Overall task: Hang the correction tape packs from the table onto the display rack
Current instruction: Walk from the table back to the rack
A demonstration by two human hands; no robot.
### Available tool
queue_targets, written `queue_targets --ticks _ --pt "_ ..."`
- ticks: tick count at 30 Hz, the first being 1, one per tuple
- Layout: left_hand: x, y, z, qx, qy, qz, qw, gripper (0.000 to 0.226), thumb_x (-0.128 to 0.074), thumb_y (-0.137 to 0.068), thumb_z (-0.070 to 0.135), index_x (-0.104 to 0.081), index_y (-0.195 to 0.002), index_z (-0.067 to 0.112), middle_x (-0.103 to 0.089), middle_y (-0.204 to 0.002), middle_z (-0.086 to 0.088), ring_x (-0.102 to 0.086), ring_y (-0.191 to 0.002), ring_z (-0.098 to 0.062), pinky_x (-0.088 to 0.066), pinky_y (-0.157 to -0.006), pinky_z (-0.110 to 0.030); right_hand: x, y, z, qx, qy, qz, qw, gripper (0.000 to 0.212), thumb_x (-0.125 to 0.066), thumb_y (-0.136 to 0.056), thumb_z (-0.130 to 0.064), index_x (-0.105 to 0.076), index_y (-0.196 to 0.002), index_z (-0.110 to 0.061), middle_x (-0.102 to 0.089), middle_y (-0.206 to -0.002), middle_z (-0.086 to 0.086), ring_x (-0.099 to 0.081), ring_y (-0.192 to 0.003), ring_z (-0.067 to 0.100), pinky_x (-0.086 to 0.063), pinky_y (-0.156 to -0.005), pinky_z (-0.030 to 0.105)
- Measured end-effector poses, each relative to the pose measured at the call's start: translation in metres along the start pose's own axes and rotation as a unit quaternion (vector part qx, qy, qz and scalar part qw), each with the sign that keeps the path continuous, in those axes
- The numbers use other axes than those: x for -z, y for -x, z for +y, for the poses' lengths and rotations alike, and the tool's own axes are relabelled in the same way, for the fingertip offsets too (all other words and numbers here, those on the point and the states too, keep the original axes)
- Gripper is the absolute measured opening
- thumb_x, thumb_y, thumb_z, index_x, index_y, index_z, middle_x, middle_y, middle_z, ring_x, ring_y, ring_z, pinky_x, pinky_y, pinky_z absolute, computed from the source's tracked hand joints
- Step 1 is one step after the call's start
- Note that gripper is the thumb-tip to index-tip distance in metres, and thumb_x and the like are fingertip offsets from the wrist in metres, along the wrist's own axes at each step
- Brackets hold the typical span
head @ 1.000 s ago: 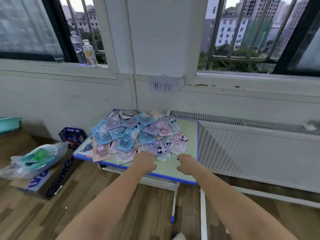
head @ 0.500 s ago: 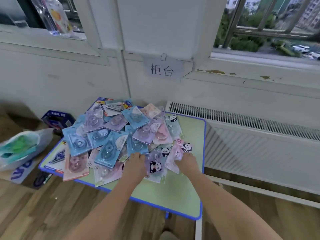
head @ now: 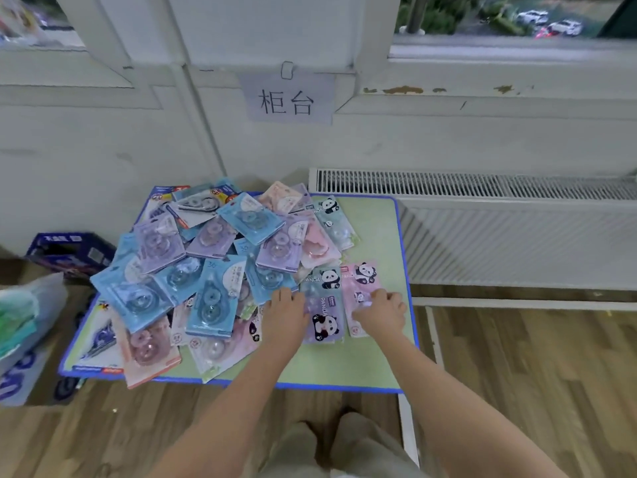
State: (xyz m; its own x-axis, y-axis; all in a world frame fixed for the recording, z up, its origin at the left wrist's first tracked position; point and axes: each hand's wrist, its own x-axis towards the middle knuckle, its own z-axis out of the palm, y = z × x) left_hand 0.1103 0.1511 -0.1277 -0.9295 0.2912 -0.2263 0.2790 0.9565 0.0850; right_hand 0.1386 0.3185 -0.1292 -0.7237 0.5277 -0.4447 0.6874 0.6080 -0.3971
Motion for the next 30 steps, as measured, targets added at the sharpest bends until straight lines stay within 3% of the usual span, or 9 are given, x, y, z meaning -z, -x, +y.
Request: queue_targets --ticks 7,12,14,17,21,23,26,28,30 --pt "-0.001 -0.003 0.005 -0.056 0.030 0.001 0.998 0.029 -0.041 -0.100 0.031 -0.046 -0.122 0.013 -0.048 -0.133 -0.006 -0.035 -0.129 -0.024 -0.030 -0.103 -0.034 -0.005 0.010 0.008 -0.077 -0.031 -0.023 0.996 0.044 -0.057 -0.084 -0.024 -0.038 -0.123 -0.013 -0.034 -0.130 0.017 -0.032 -0.123 0.033 -0.033 -0.101 0.038" --pt "-0.002 -0.001 0.002 -0.035 0.140 0.012 0.989 0.043 -0.053 -0.095 0.031 -0.039 -0.130 0.012 -0.051 -0.131 -0.007 -0.045 -0.122 -0.025 -0.035 -0.099 -0.033 -0.006 0.018 0.015 -0.170 -0.122 0.002 0.978 0.082 -0.070 -0.078 -0.029 -0.022 -0.140 -0.005 -0.029 -0.140 0.017 -0.027 -0.133 0.032 -0.032 -0.104 0.040" --pt "-0.003 0.000 -0.002 -0.028 0.195 0.010 0.980 0.057 -0.058 -0.093 0.031 -0.033 -0.139 0.010 -0.049 -0.135 -0.009 -0.047 -0.124 -0.026 -0.038 -0.100 -0.035 -0.012 0.020 0.025 -0.188 -0.160 0.002 0.969 0.077 -0.075 -0.076 -0.031 -0.036 -0.134 0.000 -0.038 -0.136 0.018 -0.041 -0.123 0.030 -0.040 -0.095 0.037" --pt "0.001 0.000 -0.009 -0.016 0.261 -0.017 0.965 0.051 -0.058 -0.093 0.034 -0.042 -0.133 0.008 -0.050 -0.130 -0.010 -0.051 -0.119 -0.027 -0.040 -0.090 -0.034 -0.023 0.022 0.035 -0.182 -0.330 0.013 0.926 0.050 -0.077 -0.076 -0.022 -0.056 -0.115 0.000 -0.060 -0.118 0.019 -0.060 -0.100 0.029 -0.050 -0.080 0.036" --pt "0.016 -0.003 -0.016 -0.023 0.363 -0.058 0.930 0.028 -0.064 -0.089 0.038 -0.054 -0.104 0.017 -0.060 -0.095 0.000 -0.054 -0.090 -0.020 -0.033 -0.063 -0.029 -0.019 0.034 0.040 -0.178 -0.482 0.018 0.858 0.024 -0.073 -0.081 -0.011 -0.061 -0.101 -0.005 -0.066 -0.108 0.017 -0.062 -0.104 0.035 -0.048 -0.089 0.044" --pt "0.028 -0.008 -0.015 -0.050 0.405 -0.069 0.910 0.024 -0.067 -0.087 0.038 -0.047 -0.088 0.026 -0.052 -0.081 0.009 -0.051 -0.084 -0.018 -0.036 -0.062 -0.026 -0.007 0.046 0.040 -0.166 -0.532 0.000 0.830 0.024 -0.072 -0.082 -0.011 -0.064 -0.102 -0.003 -0.069 -0.103 0.016 -0.064 -0.099 0.035 -0.049 -0.085 0.043" --pt "0.051 -0.017 -0.002 -0.074 0.473 -0.057 0.876 0.022 -0.070 -0.085 0.036 -0.050 -0.085 0.027 -0.056 -0.082 0.006 -0.055 -0.084 -0.015 -0.041 -0.070 -0.032 0.021 0.065 0.042 -0.123 -0.598 -0.003 0.792 0.026 -0.066 -0.086 -0.006 -0.062 -0.110 0.004 -0.068 -0.102 0.019 -0.064 -0.090 0.033 -0.050 -0.085 0.045" --pt "0.070 -0.019 0.013 -0.090 0.509 -0.045 0.855 0.018 -0.069 -0.086 0.035 -0.052 -0.084 0.030 -0.052 -0.075 0.009 -0.050 -0.075 -0.014 -0.040 -0.063 -0.024 0.042 0.078 0.044 -0.090 -0.632 0.011 0.770 0.024 -0.061 -0.088 -0.004 -0.061 -0.110 0.004 -0.068 -0.102 0.020 -0.066 -0.086 0.032 -0.051 -0.087 0.047" --pt "0.088 -0.018 0.033 -0.112 0.546 -0.039 0.829 0.022 -0.067 -0.087 0.034 -0.060 -0.097 0.016 -0.057 -0.073 -0.003 -0.054 -0.070 -0.024 -0.044 -0.061 -0.024 0.063 0.094 0.046 -0.057 -0.655 0.034 0.753 0.021 -0.058 -0.089 -0.001 -0.062 -0.109 0.004 -0.069 -0.097 0.018 -0.068 -0.079 0.030 -0.055 -0.081 0.044"
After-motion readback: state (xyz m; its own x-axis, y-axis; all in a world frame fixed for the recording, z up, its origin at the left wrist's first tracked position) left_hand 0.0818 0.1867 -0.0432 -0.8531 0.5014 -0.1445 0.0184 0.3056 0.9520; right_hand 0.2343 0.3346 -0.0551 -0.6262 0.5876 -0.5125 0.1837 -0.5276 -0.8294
